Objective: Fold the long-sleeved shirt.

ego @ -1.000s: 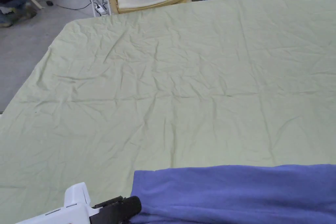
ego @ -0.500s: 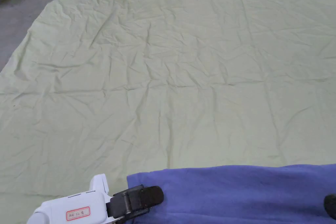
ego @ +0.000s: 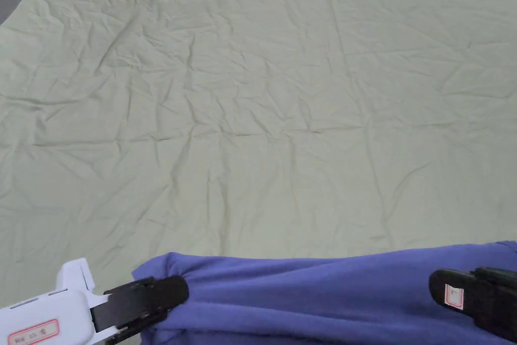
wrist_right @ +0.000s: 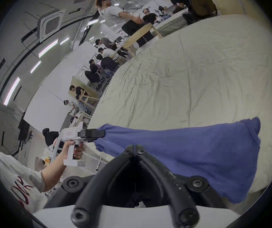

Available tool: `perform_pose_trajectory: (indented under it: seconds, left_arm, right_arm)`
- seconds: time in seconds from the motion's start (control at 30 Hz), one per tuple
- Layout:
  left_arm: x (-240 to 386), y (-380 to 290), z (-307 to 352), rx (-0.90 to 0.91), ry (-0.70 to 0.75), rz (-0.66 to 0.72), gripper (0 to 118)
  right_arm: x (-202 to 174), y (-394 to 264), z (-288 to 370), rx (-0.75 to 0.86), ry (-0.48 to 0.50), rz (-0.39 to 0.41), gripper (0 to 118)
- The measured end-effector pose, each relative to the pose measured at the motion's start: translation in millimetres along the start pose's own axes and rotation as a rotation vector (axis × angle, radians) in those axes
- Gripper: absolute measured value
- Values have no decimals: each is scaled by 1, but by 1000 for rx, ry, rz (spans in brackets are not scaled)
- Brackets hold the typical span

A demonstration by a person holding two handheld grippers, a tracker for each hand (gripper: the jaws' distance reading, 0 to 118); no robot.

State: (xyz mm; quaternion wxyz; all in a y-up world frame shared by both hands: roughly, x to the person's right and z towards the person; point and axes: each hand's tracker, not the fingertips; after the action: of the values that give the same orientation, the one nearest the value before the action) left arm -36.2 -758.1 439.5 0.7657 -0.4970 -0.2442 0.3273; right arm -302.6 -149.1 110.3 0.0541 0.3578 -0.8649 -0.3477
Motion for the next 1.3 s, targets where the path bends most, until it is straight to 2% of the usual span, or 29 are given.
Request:
perform_pose_trajectory:
  seconds: [0.13, 0.27, 0.47, 0.53, 0.6, 0.63, 0.7, 0.77, 0.9, 1.0, 1.1, 1.17, 1.23, 1.27, 1.3]
  left_arm:
    - [25, 10, 13, 37, 5, -29, 9]
    - [49, -36, 29, 75, 57, 9, 9]
    - [78, -72, 98, 133, 244, 70, 9]
    - [76, -29, 154, 151, 323, 34, 9]
    - [68, 73, 261, 148, 418, -18, 9]
    - [62, 129, 292, 158, 442, -74, 9]
    - [49, 235, 273, 168, 360, -196, 9]
    - [36, 305, 246, 144, 267, -254, 9]
    - [-37, 429, 298, 16, 252, -393, 9]
    - [-112, 470, 336, -78, 282, -452, 9]
    - [-189, 442, 345, -182, 282, -397, 10]
    - [-230, 408, 364, -229, 301, -336, 19]
    - [-258, 423, 374, -218, 327, -353, 72]
    - [-269, 432, 377, -219, 335, -364, 78]
    - [-271, 430, 352, -236, 297, -371, 84]
  right_arm:
    - [-18, 9, 2, 34, -46, 6, 1]
    - [-35, 15, 6, 75, -121, 25, 1]
    - [-36, 10, 20, 92, -192, -16, 1]
    - [-34, 4, 25, 78, -257, -9, 1]
    - [-32, -1, 30, 69, -283, -9, 1]
    - [-31, -3, 34, 73, -286, -18, 1]
    - [-30, -8, 45, 84, -286, -42, 1]
    - [-29, -12, 55, 103, -291, -53, 1]
    - [-32, -19, 72, 126, -313, -55, 1]
    - [-30, -23, 83, 136, -326, -62, 1]
    - [-28, -25, 95, 145, -340, -83, 1]
    - [-26, -26, 99, 147, -347, -81, 1]
    - [-24, -27, 102, 144, -351, -78, 1]
    - [-22, -29, 106, 140, -347, -78, 1]
    - [-20, -30, 107, 140, -345, -82, 1]
